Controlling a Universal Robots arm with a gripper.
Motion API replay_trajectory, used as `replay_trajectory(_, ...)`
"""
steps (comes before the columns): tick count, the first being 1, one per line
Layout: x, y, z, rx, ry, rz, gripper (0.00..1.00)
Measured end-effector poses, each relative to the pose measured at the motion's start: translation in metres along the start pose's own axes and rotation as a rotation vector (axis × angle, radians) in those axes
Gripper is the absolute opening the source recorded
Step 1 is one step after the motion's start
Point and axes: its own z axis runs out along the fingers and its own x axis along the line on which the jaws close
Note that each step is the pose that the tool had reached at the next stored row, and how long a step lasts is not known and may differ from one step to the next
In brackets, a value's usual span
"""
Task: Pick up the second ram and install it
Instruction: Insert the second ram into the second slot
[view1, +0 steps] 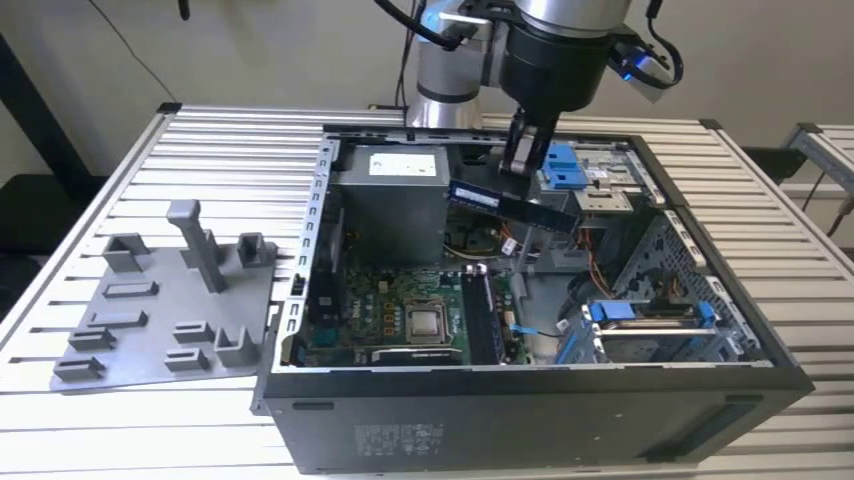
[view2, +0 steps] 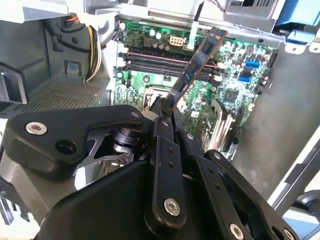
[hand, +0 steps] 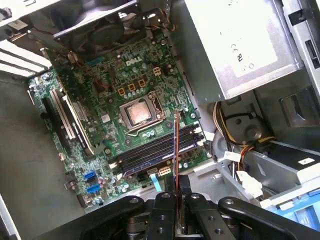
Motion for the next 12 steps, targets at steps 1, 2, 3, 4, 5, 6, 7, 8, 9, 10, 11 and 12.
replay_trajectory(1, 0.0000, 0.0000, 0.0000, 0.0000, -0.0002, 0.015, 0.14)
replay_trajectory(2, 0.0000, 0.0000, 0.0001, 0.0000, -0.0006, 0.029, 0.14)
replay_trajectory(3, 0.0001, 0.0000, 0.0001, 0.0000, -0.0009, 0.044, 0.14)
replay_trajectory(4, 0.0001, 0.0000, 0.0002, 0.0001, -0.0011, 0.059, 0.14)
replay_trajectory(5, 0.0001, 0.0000, 0.0003, 0.0001, -0.0014, 0.074, 0.14)
replay_trajectory(6, 0.0001, 0.0000, 0.0003, 0.0001, -0.0018, 0.089, 0.14)
replay_trajectory(7, 0.0001, 0.0000, 0.0004, 0.0001, -0.0021, 0.105, 0.14)
replay_trajectory(8, 0.0001, 0.0000, 0.0005, 0.0002, -0.0024, 0.120, 0.14)
replay_trajectory(9, 0.0000, 0.0000, 0.0006, 0.0002, -0.0027, 0.135, 0.14)
replay_trajectory(10, 0.0000, 0.0000, 0.0007, 0.0002, -0.0031, 0.149, 0.14)
replay_trajectory(11, 0.0000, 0.0000, 0.0008, 0.0002, -0.0035, 0.164, 0.14)
replay_trajectory(12, 0.0000, 0.0000, 0.0009, 0.0002, -0.0037, 0.179, 0.14)
